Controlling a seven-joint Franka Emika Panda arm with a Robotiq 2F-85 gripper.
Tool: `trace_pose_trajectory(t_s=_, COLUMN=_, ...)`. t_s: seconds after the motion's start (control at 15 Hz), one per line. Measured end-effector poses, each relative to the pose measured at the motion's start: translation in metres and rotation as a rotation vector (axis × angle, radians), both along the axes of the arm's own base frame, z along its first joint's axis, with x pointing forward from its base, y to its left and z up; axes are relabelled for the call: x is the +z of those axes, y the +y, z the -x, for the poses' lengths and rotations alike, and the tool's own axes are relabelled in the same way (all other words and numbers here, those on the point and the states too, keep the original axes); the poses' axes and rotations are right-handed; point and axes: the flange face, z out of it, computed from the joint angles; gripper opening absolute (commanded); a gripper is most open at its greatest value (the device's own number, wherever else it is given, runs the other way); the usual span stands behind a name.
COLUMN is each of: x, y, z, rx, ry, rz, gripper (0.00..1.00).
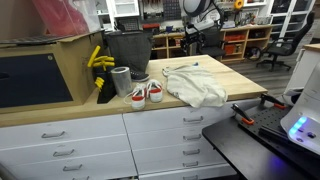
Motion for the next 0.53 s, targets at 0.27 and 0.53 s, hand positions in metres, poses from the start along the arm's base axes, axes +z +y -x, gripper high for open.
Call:
trace_pose_trajectory(t_s=0.27, x=0.010, y=-0.011, z=-0.024, rx=0.001, ry=0.085, rz=0.009, gripper=1.00)
trace_pose_trajectory(t_s=0.53, x=0.031, y=-0.043, z=-0.057, rx=0.067, ry=0.116, rz=-0.004, gripper=1.00)
